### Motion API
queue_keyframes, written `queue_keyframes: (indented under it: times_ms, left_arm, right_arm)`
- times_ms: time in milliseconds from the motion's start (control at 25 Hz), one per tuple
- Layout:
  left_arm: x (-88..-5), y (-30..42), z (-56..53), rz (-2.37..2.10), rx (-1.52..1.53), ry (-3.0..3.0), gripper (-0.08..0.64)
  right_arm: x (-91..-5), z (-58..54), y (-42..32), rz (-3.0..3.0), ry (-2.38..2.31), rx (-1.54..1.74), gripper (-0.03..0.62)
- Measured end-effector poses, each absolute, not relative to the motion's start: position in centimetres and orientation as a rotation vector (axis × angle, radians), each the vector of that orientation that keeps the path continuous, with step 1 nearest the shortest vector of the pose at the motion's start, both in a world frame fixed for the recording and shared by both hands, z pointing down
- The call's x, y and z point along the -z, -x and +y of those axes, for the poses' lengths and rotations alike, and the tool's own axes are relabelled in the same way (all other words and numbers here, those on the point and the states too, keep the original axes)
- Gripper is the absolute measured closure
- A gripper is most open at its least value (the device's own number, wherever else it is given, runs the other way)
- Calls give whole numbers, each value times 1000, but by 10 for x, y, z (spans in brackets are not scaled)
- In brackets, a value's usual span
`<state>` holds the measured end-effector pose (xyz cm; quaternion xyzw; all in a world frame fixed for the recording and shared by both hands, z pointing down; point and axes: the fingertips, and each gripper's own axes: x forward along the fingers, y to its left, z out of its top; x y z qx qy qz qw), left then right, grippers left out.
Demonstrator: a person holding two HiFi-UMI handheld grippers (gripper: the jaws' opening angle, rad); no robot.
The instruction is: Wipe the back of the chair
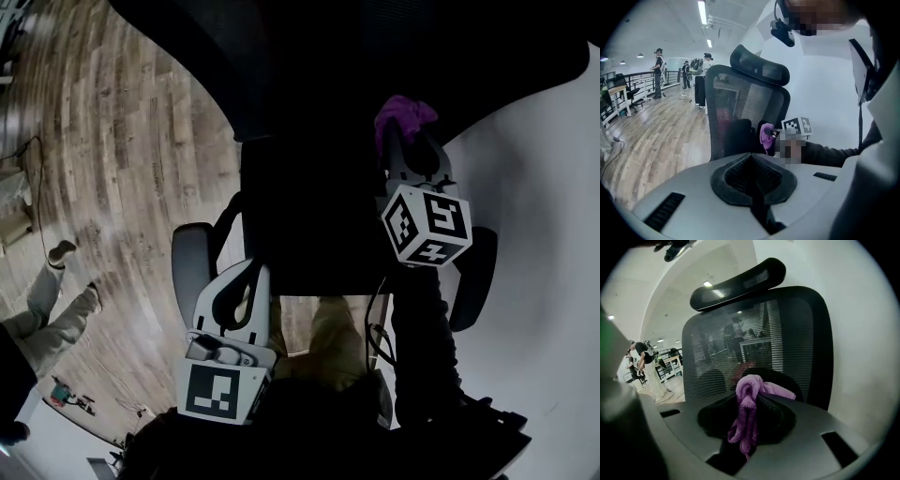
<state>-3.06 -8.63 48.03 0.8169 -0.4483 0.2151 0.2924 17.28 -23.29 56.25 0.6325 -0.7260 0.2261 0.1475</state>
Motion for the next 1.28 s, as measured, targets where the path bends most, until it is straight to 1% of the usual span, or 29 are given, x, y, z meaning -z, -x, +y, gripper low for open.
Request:
queue_keyframes:
  times_ms: [680, 1120, 1280]
  left_arm:
    - [-489, 96, -72, -1306, -500, -2037, 551]
    - [-486, 141, -78, -1381, -466, -2021, 551]
    - [-486, 159, -75, -1415, -440, -1924, 551]
  right_arm:
    - [-570, -236, -75, -2186, -1647, -610, 497]
    - [-575, -242, 0, -2258, -1500, -617, 497]
    - [-575, -247, 27, -2283, -1442, -616, 497]
